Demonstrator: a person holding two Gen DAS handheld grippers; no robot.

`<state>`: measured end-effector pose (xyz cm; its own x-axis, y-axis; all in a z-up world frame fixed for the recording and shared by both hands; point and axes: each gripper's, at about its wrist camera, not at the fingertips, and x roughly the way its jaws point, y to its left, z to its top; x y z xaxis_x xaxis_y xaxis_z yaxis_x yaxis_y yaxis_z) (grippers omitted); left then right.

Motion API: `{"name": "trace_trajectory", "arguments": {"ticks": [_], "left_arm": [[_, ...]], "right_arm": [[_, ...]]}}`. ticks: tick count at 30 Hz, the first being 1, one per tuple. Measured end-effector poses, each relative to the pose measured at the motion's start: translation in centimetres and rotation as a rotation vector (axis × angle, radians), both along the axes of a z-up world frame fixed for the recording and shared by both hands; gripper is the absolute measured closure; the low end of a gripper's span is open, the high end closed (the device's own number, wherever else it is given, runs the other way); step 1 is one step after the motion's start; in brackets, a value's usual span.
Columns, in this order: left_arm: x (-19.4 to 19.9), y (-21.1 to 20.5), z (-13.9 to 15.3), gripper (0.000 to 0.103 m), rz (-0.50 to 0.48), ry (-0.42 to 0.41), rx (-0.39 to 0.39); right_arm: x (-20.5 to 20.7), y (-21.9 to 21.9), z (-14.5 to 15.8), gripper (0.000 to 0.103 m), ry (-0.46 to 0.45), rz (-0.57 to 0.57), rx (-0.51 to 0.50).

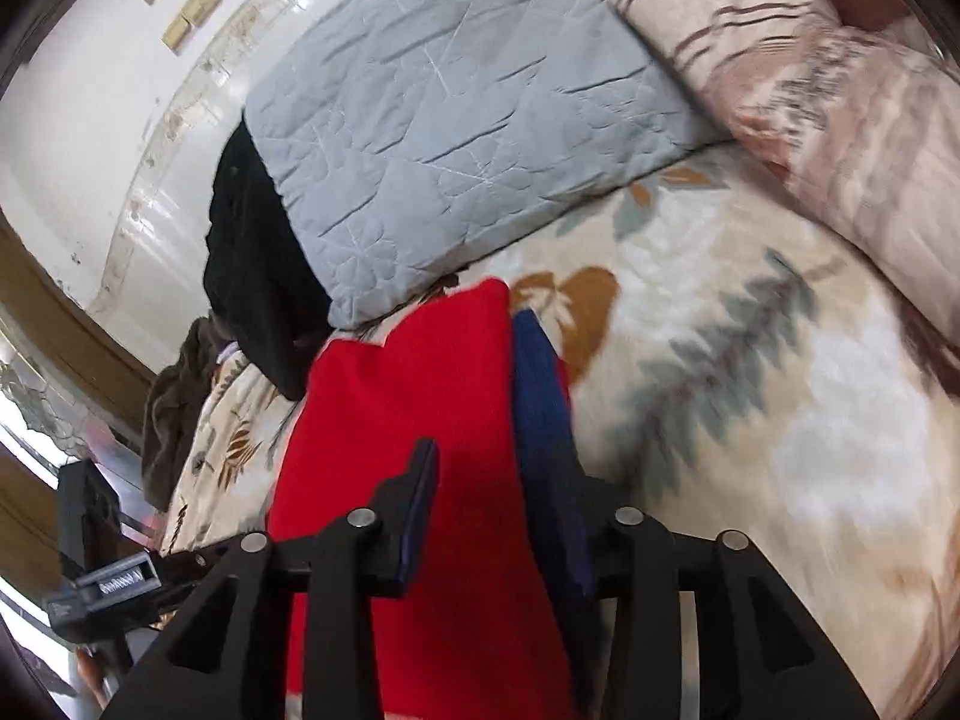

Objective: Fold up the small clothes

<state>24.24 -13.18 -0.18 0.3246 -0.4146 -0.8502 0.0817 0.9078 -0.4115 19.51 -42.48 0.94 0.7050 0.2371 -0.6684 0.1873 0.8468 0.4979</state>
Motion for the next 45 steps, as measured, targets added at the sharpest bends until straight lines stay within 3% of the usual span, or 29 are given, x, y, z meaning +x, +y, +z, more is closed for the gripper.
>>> {"name": "trace_trajectory", "arguments": {"ticks": [4,5,6,8,10,12,14,16,22,24,25,27,29,33,36,38,42,45], "left_arm": [[4.2,-1.9,-1.5,0.023,-0.008,0.082,-0.008],[4.7,-2.2,-1.6,0.023,-0.011,0.091,-0.011],[5.2,-2.6,-1.6,0.023,-0.016,0.087,-0.01],[5.9,-3.1,-1.5,0.023,-0.01,0.05,0.019],[6.6,-3.5,-2.0,0.024,0.002,0.029,0.055],[7.4,-3.9,-3.3,0.025,0.001,0.045,0.082],[7.7,-4.0,-4.1,0.025,0.006,0.068,0.075],[7.0,-3.5,-2.9,0.027,0.005,0.044,0.062],[0.8,-2.0,1.0,0.028,-0.019,-0.123,0.096],[-0.4,-2.2,-0.1,0.027,-0.025,-0.115,0.116],[-0.4,-2.4,-0.9,0.024,-0.022,-0.108,0.122],[-0.4,-2.3,-1.3,0.02,-0.017,-0.108,0.136],[-0.7,-1.9,-0.2,0.022,-0.007,-0.097,0.146],[-3.1,-1.3,1.2,0.023,-0.036,-0.126,0.138],[-4.8,-1.8,-1.1,0.021,-0.051,-0.096,0.159],[-5.1,-2.6,-3.7,0.018,-0.084,-0.036,0.187],[-5.8,-2.4,-3.2,0.018,-0.063,-0.061,0.194],[-6.0,-2.8,-3.2,0.018,-0.067,-0.072,0.218]], "right_arm": [[5.0,0.9,-1.5,0.065,0.105,0.024,-0.054],[5.8,1.2,-1.5,0.088,0.112,0.047,-0.078],[6.1,1.3,-1.0,0.094,0.089,0.064,-0.097],[5.7,1.4,0.5,0.095,-0.011,0.067,-0.131],[5.5,0.9,0.3,0.095,-0.033,0.031,-0.127],[6.7,0.2,-2.8,0.095,0.09,0.011,-0.126],[6.5,0.1,-3.5,0.092,0.087,0.01,-0.117],[5.5,0.0,-2.3,0.081,0.067,0.004,-0.094],[0.6,1.5,1.0,0.08,-0.109,0.144,-0.087],[0.6,2.4,-0.8,0.086,-0.044,0.174,-0.152],[1.3,2.9,-2.3,0.088,0.038,0.185,-0.21],[0.9,3.6,-2.2,0.09,0.034,0.178,-0.274],[0.0,3.9,-0.6,0.084,0.031,0.174,-0.259],[-3.0,4.6,0.7,0.083,-0.036,0.245,-0.221],[-3.5,5.6,-2.0,0.087,0.076,0.275,-0.294],[-4.4,5.7,-1.8,0.09,0.075,0.267,-0.319],[-6.4,4.8,0.0,0.083,0.006,0.225,-0.224],[-6.6,3.7,-2.0,0.085,0.092,0.186,-0.209]]}}
